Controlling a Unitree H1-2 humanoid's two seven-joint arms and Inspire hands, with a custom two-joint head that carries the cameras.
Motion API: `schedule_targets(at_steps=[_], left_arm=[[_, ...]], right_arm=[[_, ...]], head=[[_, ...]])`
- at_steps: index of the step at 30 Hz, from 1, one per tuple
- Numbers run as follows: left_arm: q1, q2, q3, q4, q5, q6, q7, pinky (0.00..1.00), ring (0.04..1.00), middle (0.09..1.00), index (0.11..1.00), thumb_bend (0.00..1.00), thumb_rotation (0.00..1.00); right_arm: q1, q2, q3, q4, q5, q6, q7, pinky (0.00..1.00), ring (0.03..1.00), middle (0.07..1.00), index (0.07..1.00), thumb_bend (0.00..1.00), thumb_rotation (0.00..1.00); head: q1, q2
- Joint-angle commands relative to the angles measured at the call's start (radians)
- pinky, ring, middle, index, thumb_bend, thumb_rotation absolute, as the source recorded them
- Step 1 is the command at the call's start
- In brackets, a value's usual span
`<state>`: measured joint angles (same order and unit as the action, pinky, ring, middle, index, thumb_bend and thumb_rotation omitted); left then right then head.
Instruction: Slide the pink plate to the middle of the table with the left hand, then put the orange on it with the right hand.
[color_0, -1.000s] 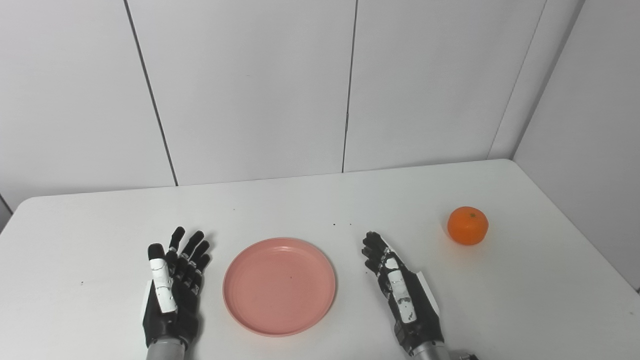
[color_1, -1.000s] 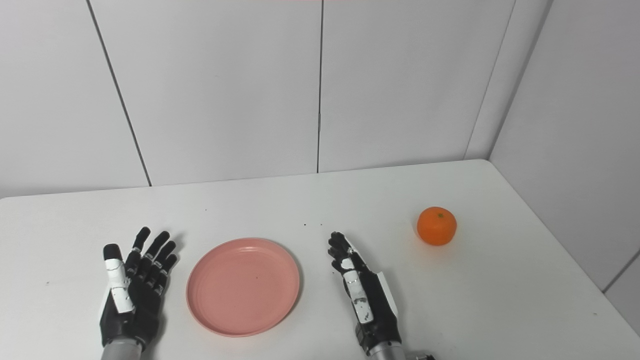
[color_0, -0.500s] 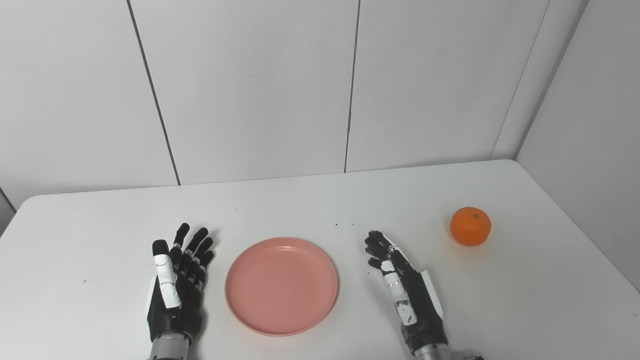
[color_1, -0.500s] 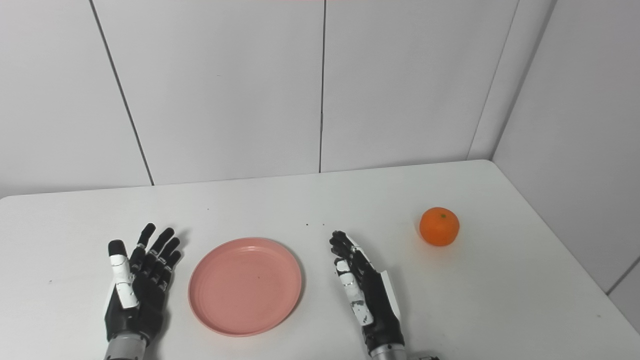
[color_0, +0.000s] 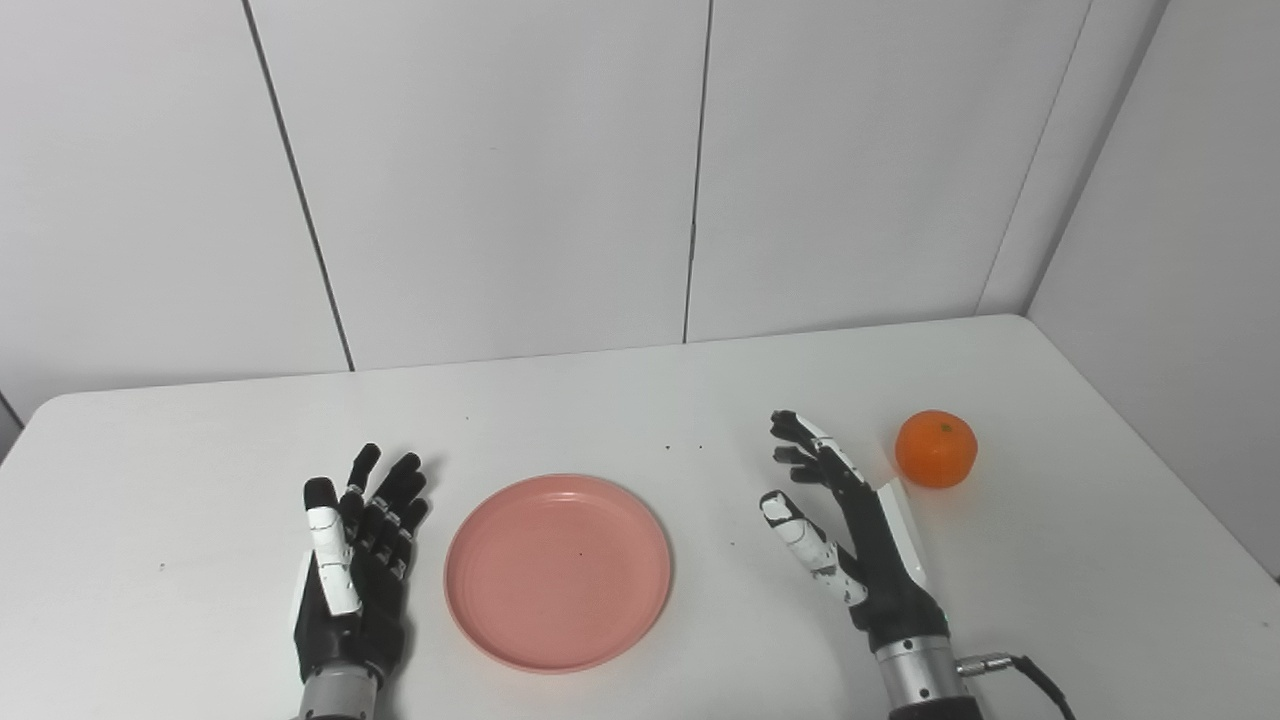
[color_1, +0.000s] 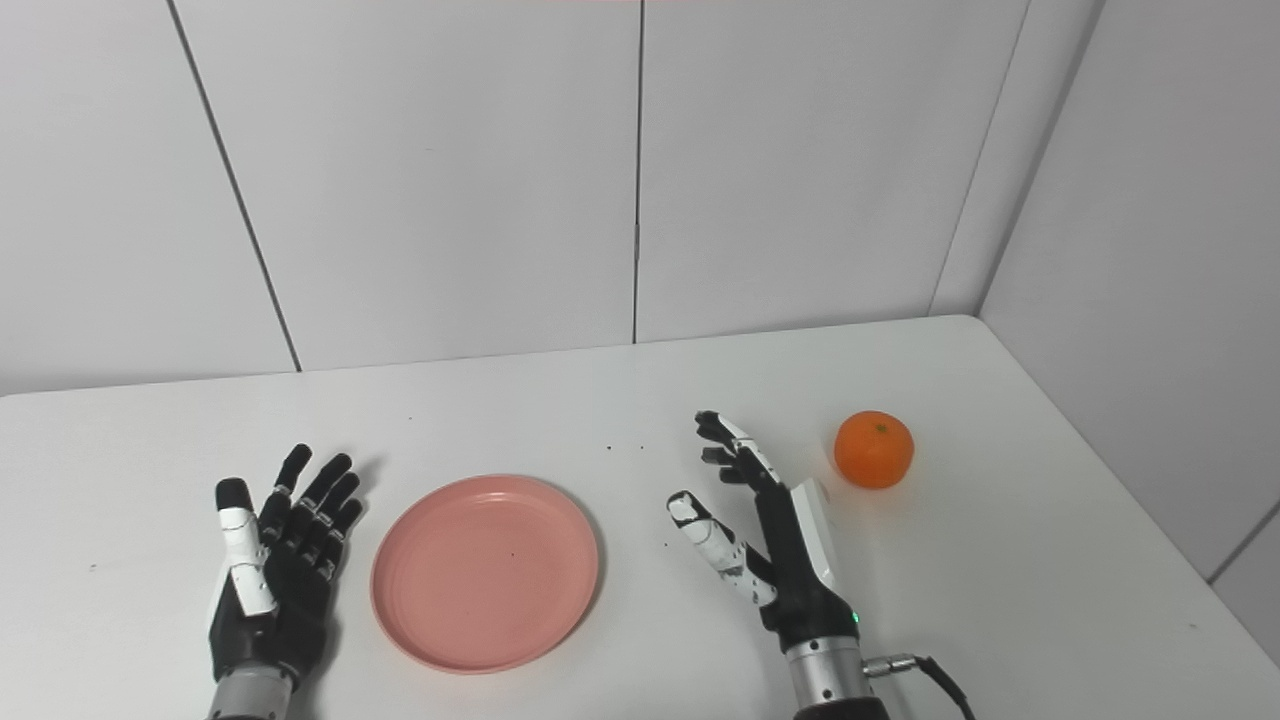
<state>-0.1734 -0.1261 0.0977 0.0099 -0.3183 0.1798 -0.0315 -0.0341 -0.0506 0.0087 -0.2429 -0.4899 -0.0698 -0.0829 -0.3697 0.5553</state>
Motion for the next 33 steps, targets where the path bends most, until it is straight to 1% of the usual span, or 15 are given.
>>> schedule_targets(at_steps=[1, 6, 8, 10, 15, 18, 20, 22, 25, 28, 33], left_arm=[[0.007, 0.001, 0.001, 0.015, -0.001, 0.019, 0.006, 0.96, 0.913, 0.865, 0.927, 0.8, 0.95], [0.01, 0.003, -0.003, 0.012, 0.007, 0.017, 0.008, 0.94, 0.909, 0.866, 0.925, 0.8, 0.95], [0.011, 0.005, -0.005, 0.014, 0.011, 0.013, 0.006, 0.93, 0.907, 0.871, 0.929, 0.8, 0.96], [0.011, 0.007, -0.004, 0.019, 0.013, 0.012, 0.007, 0.92, 0.903, 0.869, 0.925, 0.8, 0.96], [0.009, 0.008, -0.001, 0.023, 0.009, 0.016, 0.007, 0.93, 0.908, 0.864, 0.92, 0.8, 0.95], [0.012, 0.006, 0.0, 0.019, 0.005, 0.02, 0.007, 0.93, 0.91, 0.868, 0.926, 0.79, 0.95], [0.014, 0.005, -0.001, 0.015, 0.005, 0.022, 0.009, 0.94, 0.908, 0.869, 0.929, 0.78, 0.96], [0.015, 0.006, -0.002, 0.013, 0.005, 0.022, 0.008, 0.94, 0.911, 0.87, 0.931, 0.78, 0.96], [0.015, 0.007, -0.002, 0.014, 0.009, 0.022, 0.009, 0.94, 0.911, 0.869, 0.931, 0.79, 0.96], [0.015, 0.008, -0.002, 0.018, 0.008, 0.02, 0.007, 0.94, 0.912, 0.871, 0.932, 0.8, 0.95], [0.014, 0.012, -0.004, 0.022, 0.011, 0.014, 0.004, 0.94, 0.91, 0.87, 0.934, 0.8, 0.96]], right_arm=[[-0.039, -0.029, -0.012, -0.043, -0.035, 0.001, -0.017, 0.74, 0.786, 0.828, 0.83, 0.87, 0.98], [-0.082, -0.081, -0.014, -0.044, -0.156, -0.013, -0.052, 0.72, 0.789, 0.816, 0.808, 0.9, 1.0], [-0.098, -0.097, -0.015, -0.04, -0.188, -0.024, -0.07, 0.67, 0.757, 0.793, 0.783, 0.91, 1.0], [-0.111, -0.115, -0.013, -0.034, -0.217, -0.033, -0.086, 0.66, 0.743, 0.782, 0.774, 0.91, 0.99], [-0.143, -0.161, -0.005, -0.025, -0.295, -0.028, -0.109, 0.67, 0.731, 0.764, 0.768, 0.92, 1.0], [-0.168, -0.209, 0.004, -0.017, -0.357, -0.016, -0.1, 0.7, 0.742, 0.773, 0.785, 0.9, 1.0], [-0.184, -0.233, 0.004, -0.014, -0.38, 0.003, -0.083, 0.72, 0.753, 0.787, 0.794, 0.89, 1.0], [-0.195, -0.248, 0.005, -0.013, -0.4, 0.022, -0.07, 0.73, 0.761, 0.795, 0.797, 0.9, 1.0], [-0.227, -0.279, 0.005, -0.002, -0.478, 0.058, -0.048, 0.74, 0.764, 0.797, 0.797, 0.89, 1.0], [-0.252, -0.303, 0.001, 0.014, -0.532, 0.083, -0.023, 0.75, 0.773, 0.803, 0.793, 0.87, 1.0], [-0.281, -0.34, -0.006, 0.052, -0.579, 0.111, -0.008, 0.75, 0.774, 0.799, 0.779, 0.87, 1.0]], head=[[0.0, 0.0], [0.003, -0.002], [0.001, -0.003], [-0.004, -0.003], [-0.007, -0.004], [-0.002, -0.005], [0.0, -0.004], [0.002, -0.004], [0.002, -0.004], [0.002, -0.005], [0.003, -0.005]])
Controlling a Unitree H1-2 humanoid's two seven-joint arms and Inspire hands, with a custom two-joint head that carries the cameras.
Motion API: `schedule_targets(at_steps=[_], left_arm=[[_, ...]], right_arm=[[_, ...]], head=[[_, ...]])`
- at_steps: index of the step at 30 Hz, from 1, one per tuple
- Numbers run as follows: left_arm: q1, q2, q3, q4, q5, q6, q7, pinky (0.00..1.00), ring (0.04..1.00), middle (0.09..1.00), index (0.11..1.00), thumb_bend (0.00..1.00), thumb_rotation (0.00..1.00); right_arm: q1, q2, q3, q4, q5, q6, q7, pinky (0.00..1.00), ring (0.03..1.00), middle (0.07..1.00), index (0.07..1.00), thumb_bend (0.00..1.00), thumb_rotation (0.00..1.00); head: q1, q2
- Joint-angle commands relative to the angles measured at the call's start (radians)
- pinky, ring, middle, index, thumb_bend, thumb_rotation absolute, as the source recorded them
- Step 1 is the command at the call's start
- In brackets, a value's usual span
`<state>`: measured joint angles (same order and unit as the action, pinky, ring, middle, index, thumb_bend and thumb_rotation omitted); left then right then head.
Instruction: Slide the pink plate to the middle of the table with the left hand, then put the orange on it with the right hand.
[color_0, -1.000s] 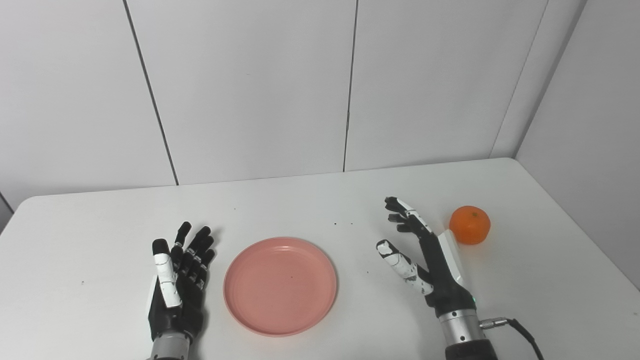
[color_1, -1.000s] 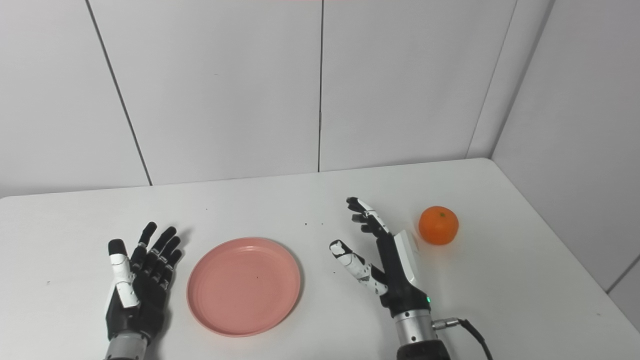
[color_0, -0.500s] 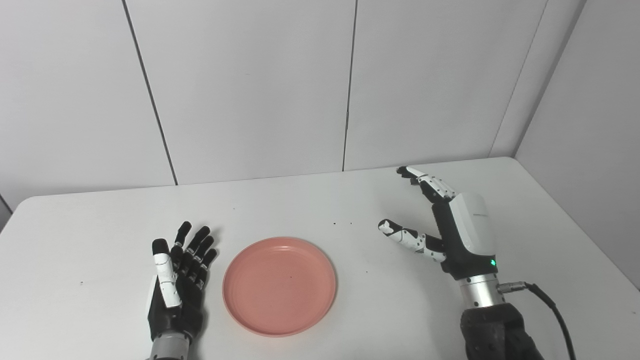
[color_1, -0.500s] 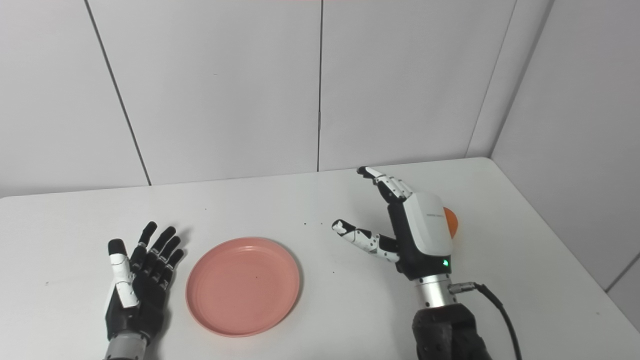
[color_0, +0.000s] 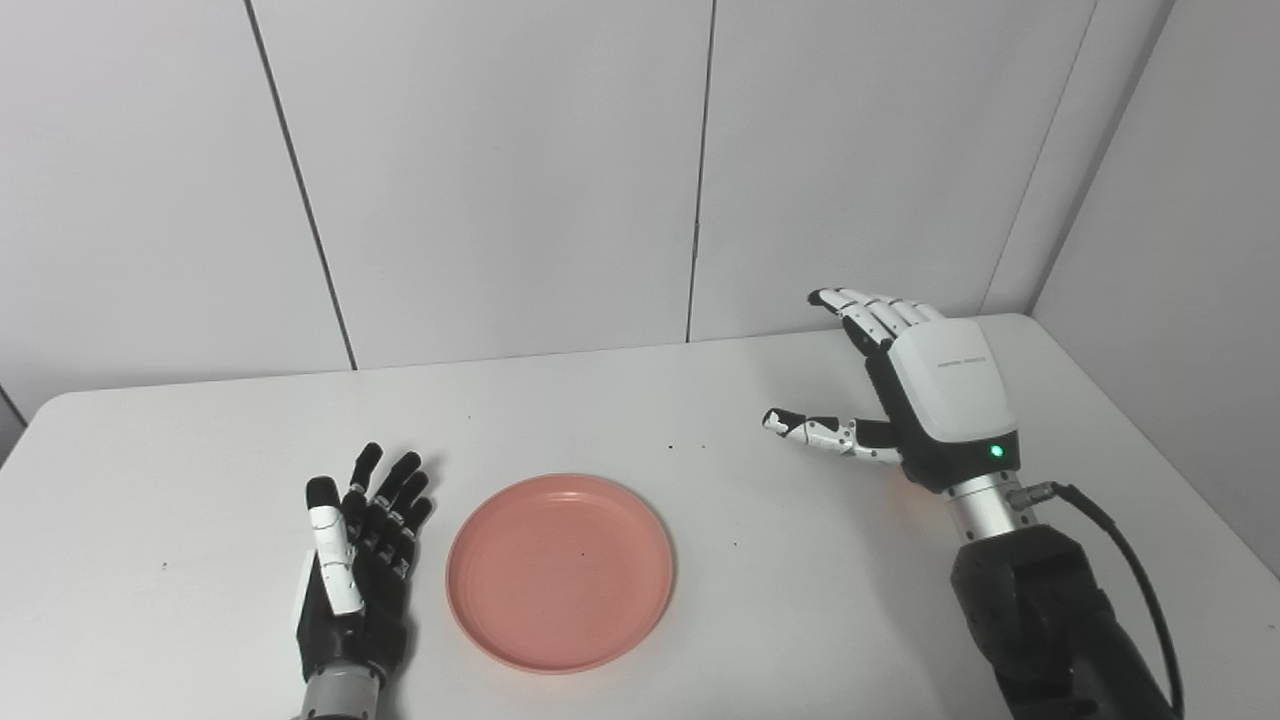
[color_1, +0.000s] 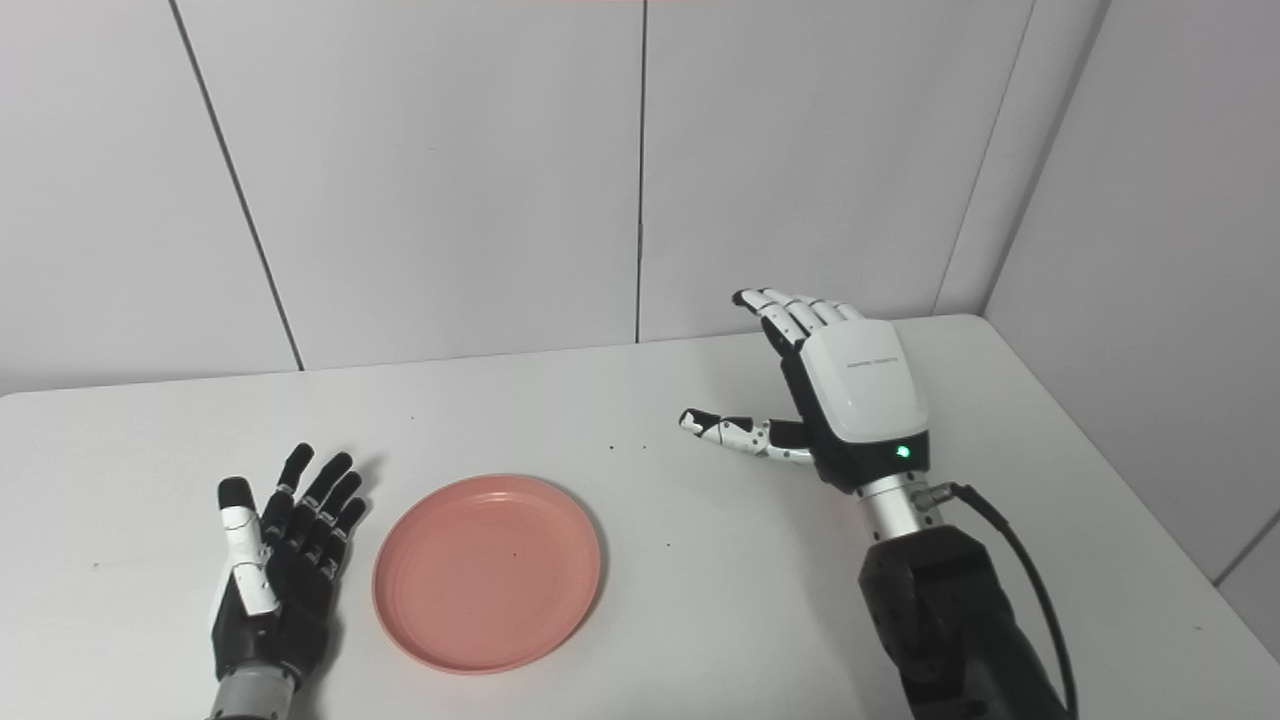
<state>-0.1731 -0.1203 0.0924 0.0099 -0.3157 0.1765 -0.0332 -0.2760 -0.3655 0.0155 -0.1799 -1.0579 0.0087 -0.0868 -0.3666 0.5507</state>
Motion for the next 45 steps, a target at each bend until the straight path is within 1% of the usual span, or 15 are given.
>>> schedule_targets(at_steps=[1, 5, 10, 12, 20, 24, 33, 39, 45], left_arm=[[0.014, 0.006, 0.001, 0.021, 0.007, 0.018, 0.007, 0.94, 0.909, 0.869, 0.934, 0.8, 0.96], [0.014, 0.006, 0.002, 0.019, 0.006, 0.023, 0.01, 0.93, 0.908, 0.865, 0.932, 0.8, 0.95], [0.015, 0.009, 0.003, 0.017, 0.002, 0.026, 0.008, 0.94, 0.913, 0.874, 0.937, 0.8, 0.95], [0.015, 0.01, 0.004, 0.016, 0.003, 0.028, 0.008, 0.94, 0.913, 0.869, 0.937, 0.8, 0.96], [0.016, 0.014, 0.003, 0.01, 0.002, 0.037, 0.009, 0.93, 0.905, 0.859, 0.93, 0.81, 0.95], [0.015, 0.016, 0.003, 0.01, 0.002, 0.04, 0.009, 0.93, 0.903, 0.857, 0.926, 0.8, 0.95], [0.013, 0.025, 0.001, 0.016, 0.005, 0.038, 0.008, 0.92, 0.901, 0.85, 0.928, 0.81, 0.95], [0.013, 0.025, -0.004, 0.008, 0.007, 0.044, 0.015, 0.91, 0.896, 0.843, 0.929, 0.8, 0.95], [0.012, 0.026, -0.006, 0.015, 0.011, 0.04, 0.015, 0.91, 0.896, 0.845, 0.931, 0.8, 0.96]], right_arm=[[-0.043, -0.032, -0.014, -0.003, -0.015, 0.037, 0.0, 0.75, 0.774, 0.798, 0.777, 0.87, 1.0], [-0.061, -0.063, -0.018, 0.039, -0.015, 0.044, 0.005, 0.75, 0.76, 0.775, 0.757, 0.88, 1.0], [-0.072, -0.096, -0.022, 0.102, -0.005, 0.055, 0.012, 0.75, 0.756, 0.768, 0.739, 0.88, 1.0], [-0.076, -0.104, -0.023, 0.127, 0.0, 0.062, 0.016, 0.76, 0.762, 0.772, 0.739, 0.89, 1.0], [-0.084, -0.132, -0.023, 0.229, 0.016, 0.08, -0.02, 0.73, 0.741, 0.755, 0.722, 0.88, 1.0], [-0.091, -0.138, -0.025, 0.265, 0.034, 0.101, -0.011, 0.75, 0.745, 0.756, 0.724, 0.88, 1.0], [-0.109, -0.156, 0.001, 0.33, 0.05, 0.143, -0.016, 0.73, 0.74, 0.753, 0.729, 0.89, 1.0], [-0.116, -0.172, 0.023, 0.366, 0.048, 0.155, -0.025, 0.72, 0.729, 0.743, 0.72, 0.88, 1.0], [-0.116, -0.187, 0.043, 0.39, 0.048, 0.177, -0.016, 0.74, 0.744, 0.754, 0.72, 0.88, 1.0]], head=[[0.001, 0.0], [0.001, 0.0], [0.004, 0.002], [0.003, 0.003], [0.011, 0.007], [0.008, 0.007], [0.011, 0.009], [0.013, 0.009], [0.014, 0.009]])
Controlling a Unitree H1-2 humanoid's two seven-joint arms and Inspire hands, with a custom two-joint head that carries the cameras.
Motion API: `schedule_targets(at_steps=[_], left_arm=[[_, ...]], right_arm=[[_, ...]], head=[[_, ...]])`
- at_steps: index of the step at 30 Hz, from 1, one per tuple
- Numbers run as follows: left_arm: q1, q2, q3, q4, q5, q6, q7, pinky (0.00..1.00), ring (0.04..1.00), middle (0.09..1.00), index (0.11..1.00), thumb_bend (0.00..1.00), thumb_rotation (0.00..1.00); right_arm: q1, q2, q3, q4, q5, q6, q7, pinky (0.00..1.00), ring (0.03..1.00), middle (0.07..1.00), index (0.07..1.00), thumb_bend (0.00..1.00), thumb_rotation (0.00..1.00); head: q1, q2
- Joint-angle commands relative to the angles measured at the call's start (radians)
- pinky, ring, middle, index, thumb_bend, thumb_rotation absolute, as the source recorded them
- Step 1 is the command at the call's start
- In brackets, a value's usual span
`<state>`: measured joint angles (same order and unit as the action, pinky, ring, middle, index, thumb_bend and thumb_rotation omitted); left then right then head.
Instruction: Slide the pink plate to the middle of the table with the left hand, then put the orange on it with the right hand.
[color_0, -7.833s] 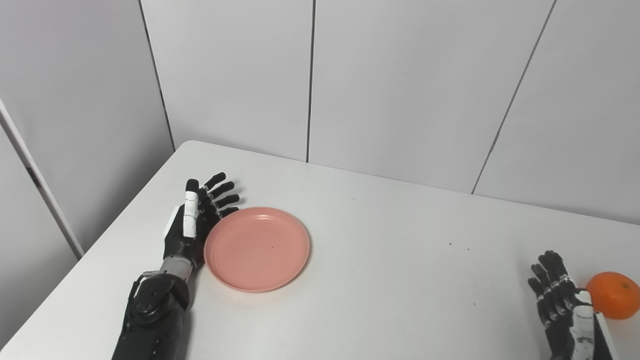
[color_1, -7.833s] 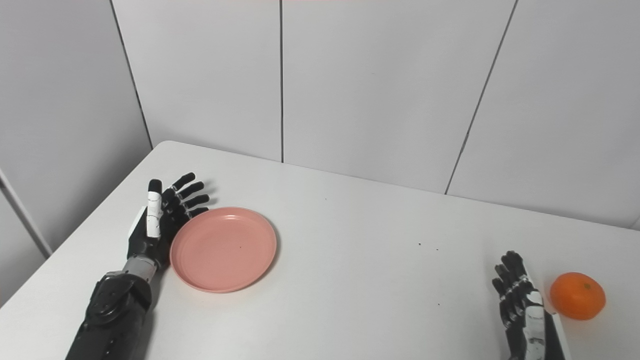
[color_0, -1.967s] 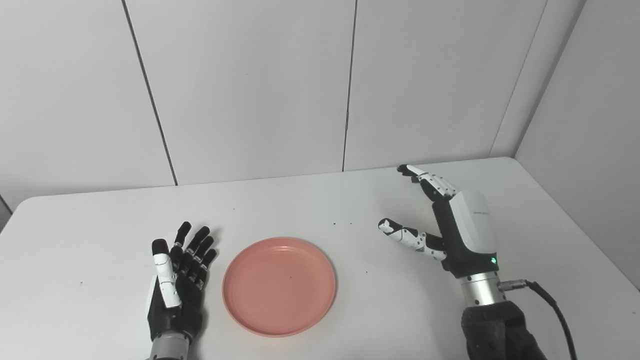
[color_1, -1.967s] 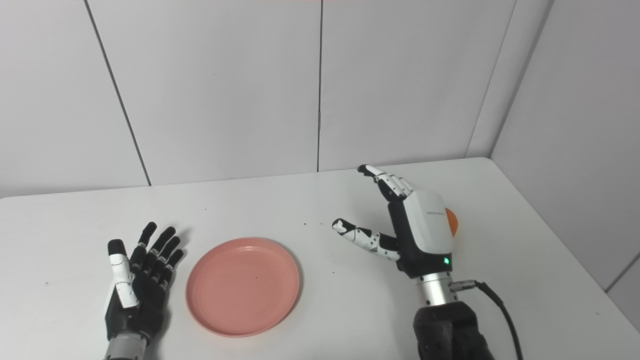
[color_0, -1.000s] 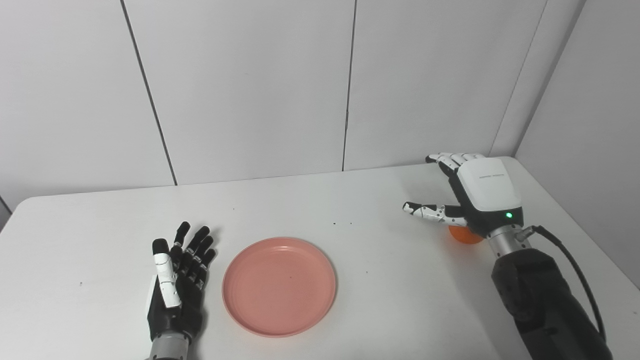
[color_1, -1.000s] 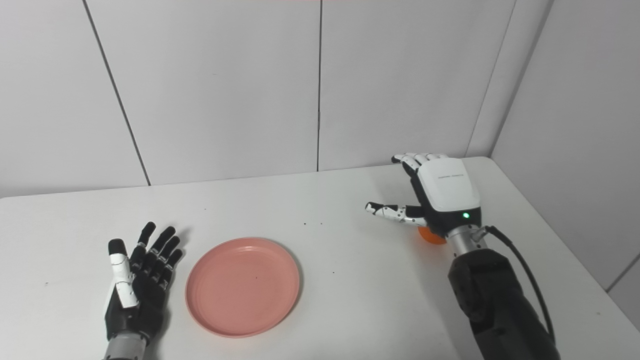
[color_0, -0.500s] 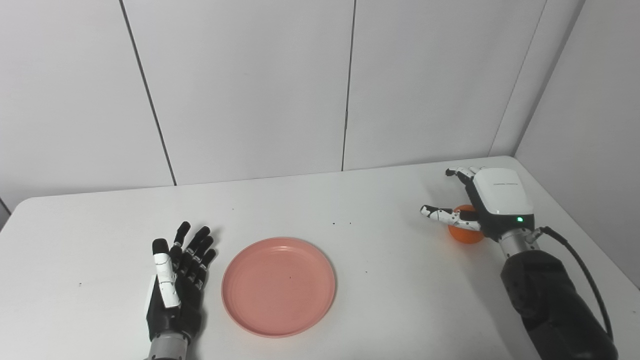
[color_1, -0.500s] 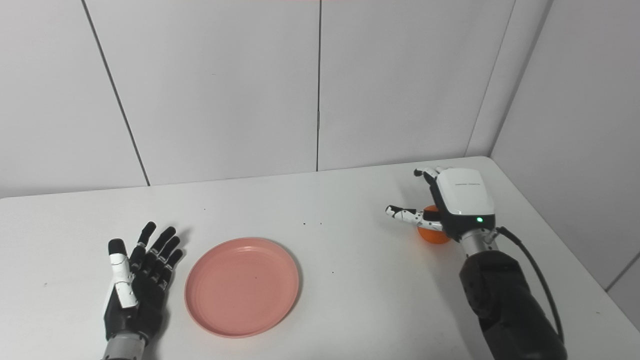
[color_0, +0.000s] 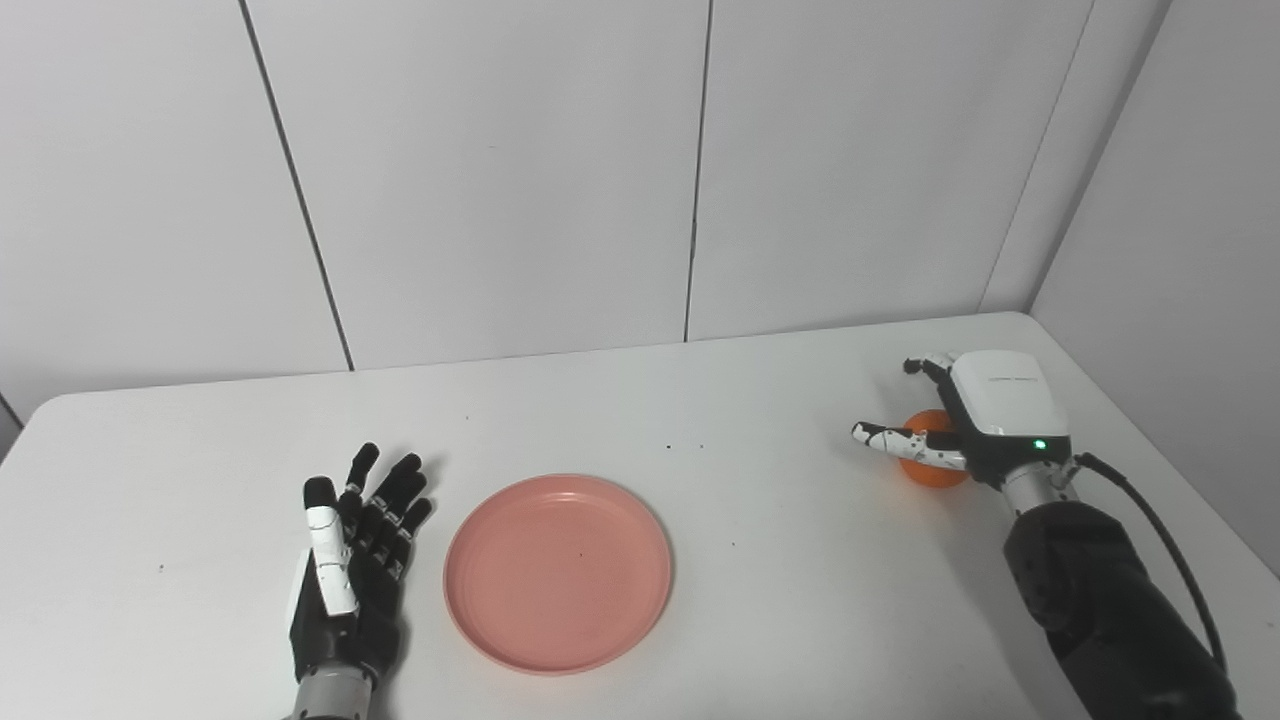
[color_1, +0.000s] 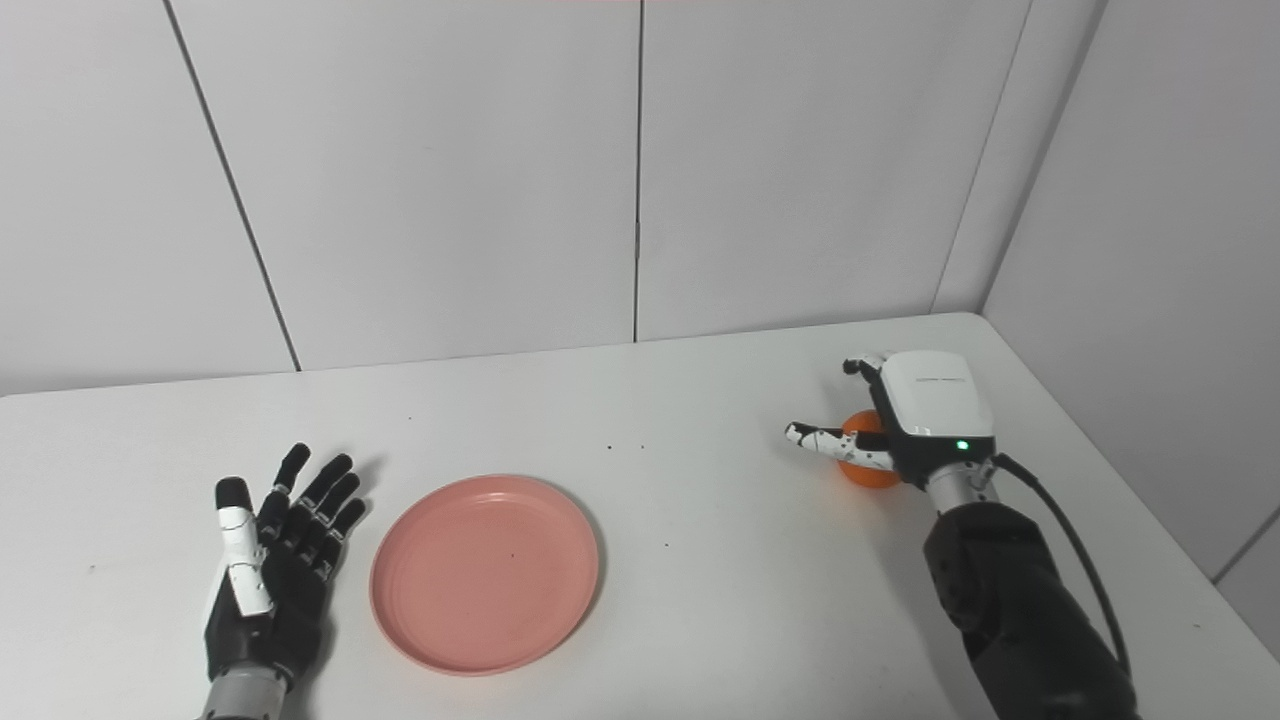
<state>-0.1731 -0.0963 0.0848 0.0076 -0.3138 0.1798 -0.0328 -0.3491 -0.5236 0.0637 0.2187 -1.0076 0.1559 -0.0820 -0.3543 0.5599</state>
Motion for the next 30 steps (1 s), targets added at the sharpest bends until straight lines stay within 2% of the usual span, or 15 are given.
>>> schedule_targets(at_steps=[1, 8, 17, 25, 30], left_arm=[[0.012, 0.002, 0.001, 0.018, 0.009, 0.036, 0.014, 0.9, 0.896, 0.844, 0.93, 0.8, 0.96], [0.016, 0.002, 0.0, 0.013, 0.005, 0.038, 0.011, 0.91, 0.901, 0.845, 0.929, 0.8, 0.96], [0.021, 0.004, -0.001, 0.008, 0.001, 0.046, 0.01, 0.91, 0.901, 0.846, 0.931, 0.81, 0.95], [0.024, 0.005, -0.003, 0.001, 0.004, 0.053, 0.014, 0.91, 0.896, 0.844, 0.936, 0.8, 0.96], [0.025, 0.007, -0.002, 0.005, 0.003, 0.051, 0.012, 0.91, 0.89, 0.832, 0.936, 0.81, 0.95]], right_arm=[[-0.043, -0.03, -0.002, -0.006, -0.001, 0.032, -0.023, 0.74, 0.745, 0.755, 0.724, 0.88, 1.0], [-0.043, -0.046, 0.035, 0.01, -0.023, 0.054, -0.027, 0.74, 0.746, 0.759, 0.739, 0.88, 1.0], [-0.045, -0.038, 0.022, 0.0, 0.033, 0.057, -0.012, 0.76, 0.754, 0.764, 0.742, 0.87, 1.0], [-0.047, -0.053, 0.06, 0.024, 0.003, 0.072, 0.006, 0.76, 0.753, 0.762, 0.748, 0.84, 1.0], [-0.05, -0.05, 0.06, 0.054, 0.012, 0.076, 0.007, 0.75, 0.756, 0.768, 0.752, 0.84, 0.99]], head=[[0.003, 0.001], [0.005, 0.004], [0.007, 0.009], [0.007, 0.011], [0.008, 0.014]])
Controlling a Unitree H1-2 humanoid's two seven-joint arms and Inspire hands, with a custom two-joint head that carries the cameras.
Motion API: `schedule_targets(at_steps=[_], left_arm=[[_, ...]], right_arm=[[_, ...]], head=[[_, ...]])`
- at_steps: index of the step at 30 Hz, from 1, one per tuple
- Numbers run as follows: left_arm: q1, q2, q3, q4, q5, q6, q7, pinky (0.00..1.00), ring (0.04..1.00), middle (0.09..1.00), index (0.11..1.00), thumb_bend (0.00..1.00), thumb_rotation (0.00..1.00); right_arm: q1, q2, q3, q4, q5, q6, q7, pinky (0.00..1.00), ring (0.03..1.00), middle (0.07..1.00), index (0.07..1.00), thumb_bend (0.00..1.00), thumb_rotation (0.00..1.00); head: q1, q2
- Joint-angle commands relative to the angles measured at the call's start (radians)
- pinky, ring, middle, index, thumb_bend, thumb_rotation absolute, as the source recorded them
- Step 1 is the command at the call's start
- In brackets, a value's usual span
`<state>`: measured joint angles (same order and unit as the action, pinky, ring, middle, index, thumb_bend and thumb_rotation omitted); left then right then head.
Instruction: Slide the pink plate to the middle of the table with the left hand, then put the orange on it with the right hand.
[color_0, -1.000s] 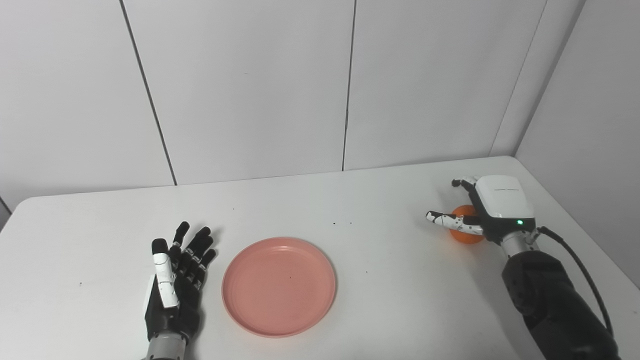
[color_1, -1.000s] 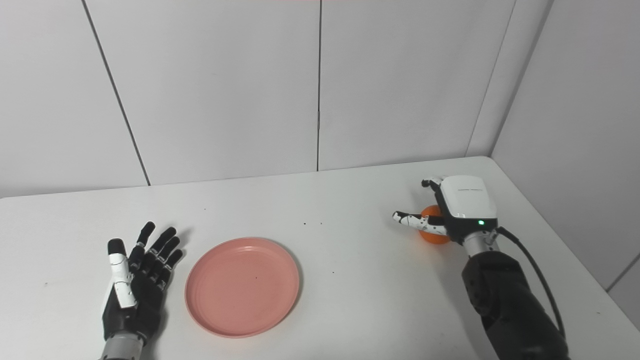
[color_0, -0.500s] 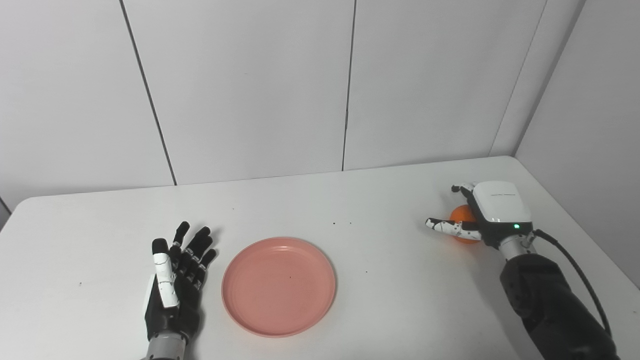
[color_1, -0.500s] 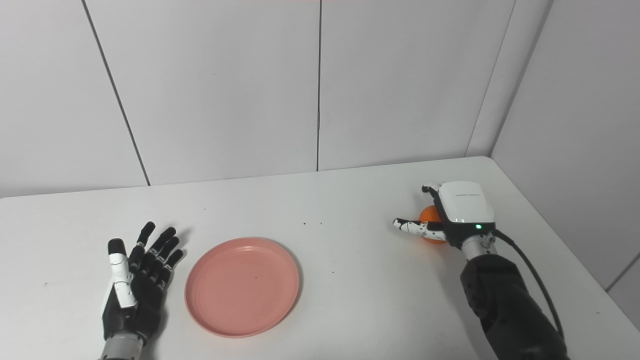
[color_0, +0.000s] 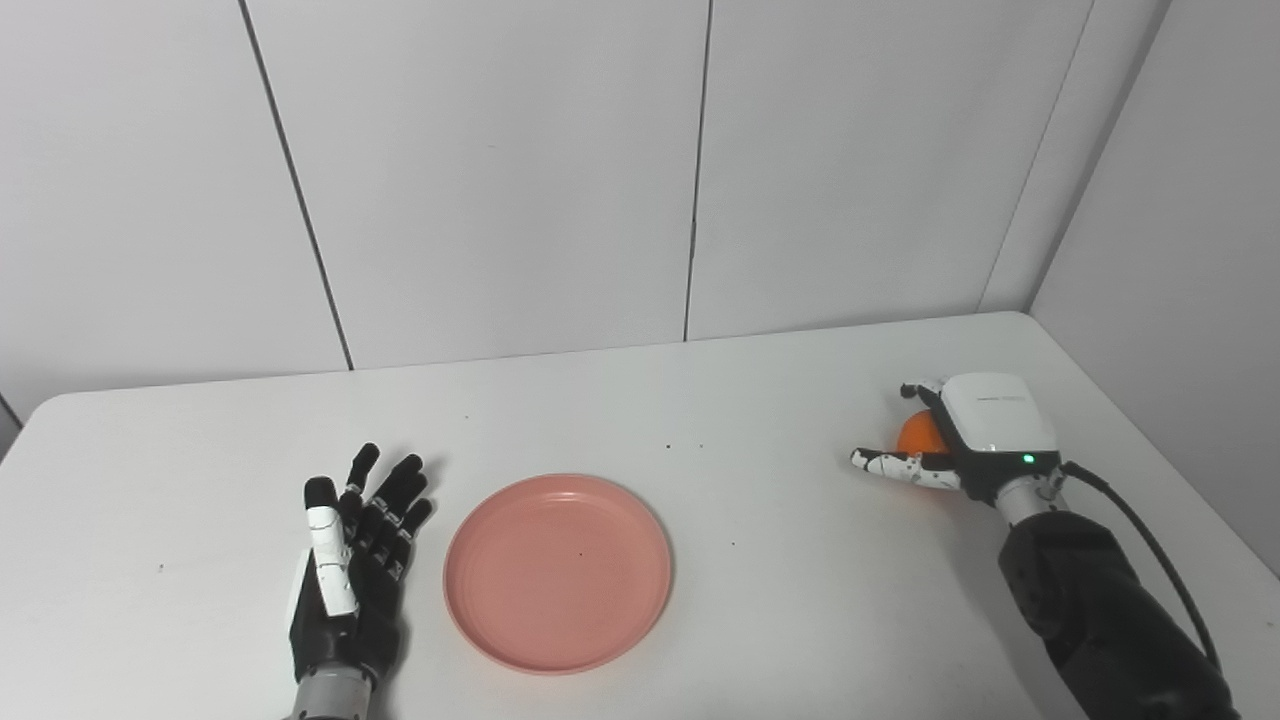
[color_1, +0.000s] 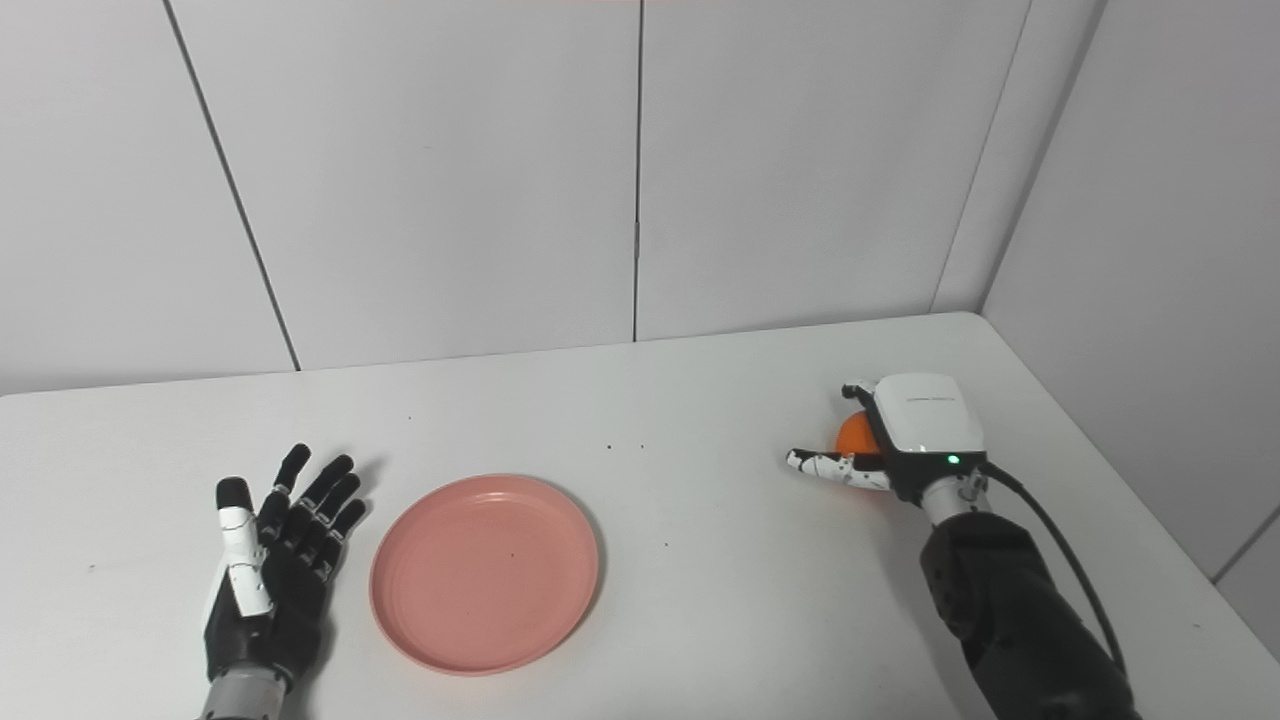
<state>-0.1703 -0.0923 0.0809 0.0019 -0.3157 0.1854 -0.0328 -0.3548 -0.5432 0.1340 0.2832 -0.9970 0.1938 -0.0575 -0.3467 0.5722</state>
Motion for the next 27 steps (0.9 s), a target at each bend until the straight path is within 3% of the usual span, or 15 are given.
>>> schedule_targets(at_steps=[1, 19, 22, 24, 26, 27], left_arm=[[0.023, 0.003, 0.002, 0.011, 0.006, 0.046, 0.012, 0.91, 0.889, 0.832, 0.936, 0.81, 0.95], [0.028, 0.002, -0.003, -0.003, 0.008, 0.058, 0.016, 0.9, 0.89, 0.837, 0.941, 0.81, 0.94], [0.028, 0.002, -0.003, 0.0, 0.007, 0.058, 0.015, 0.91, 0.891, 0.835, 0.943, 0.81, 0.94], [0.028, 0.003, -0.003, 0.0, 0.01, 0.057, 0.015, 0.91, 0.89, 0.833, 0.941, 0.81, 0.94], [0.028, 0.003, -0.003, 0.0, 0.012, 0.056, 0.016, 0.9, 0.886, 0.83, 0.936, 0.8, 0.94], [0.029, 0.003, -0.003, -0.001, 0.011, 0.057, 0.015, 0.9, 0.887, 0.829, 0.938, 0.8, 0.94]], right_arm=[[-0.045, -0.029, -0.011, -0.005, 0.006, 0.036, -0.02, 0.75, 0.757, 0.768, 0.752, 0.84, 0.99], [-0.064, -0.038, 0.017, 0.098, 0.046, 0.017, -0.071, 0.7, 0.724, 0.753, 0.734, 0.81, 0.93], [-0.064, -0.032, 0.018, 0.115, 0.062, 0.012, -0.089, 0.61, 0.686, 0.742, 0.722, 0.8, 0.89], [-0.065, -0.027, 0.018, 0.127, 0.077, 0.01, -0.1, 0.46, 0.585, 0.696, 0.704, 0.74, 0.81], [-0.066, -0.022, 0.017, 0.136, 0.094, 0.007, -0.116, 0.41, 0.535, 0.663, 0.686, 0.72, 0.76], [-0.066, -0.02, 0.016, 0.142, 0.104, 0.003, -0.128, 0.36, 0.476, 0.604, 0.64, 0.69, 0.68]], head=[[0.0, 0.001], [0.011, 0.006], [0.01, 0.006], [0.012, 0.007], [0.013, 0.007], [0.014, 0.008]])
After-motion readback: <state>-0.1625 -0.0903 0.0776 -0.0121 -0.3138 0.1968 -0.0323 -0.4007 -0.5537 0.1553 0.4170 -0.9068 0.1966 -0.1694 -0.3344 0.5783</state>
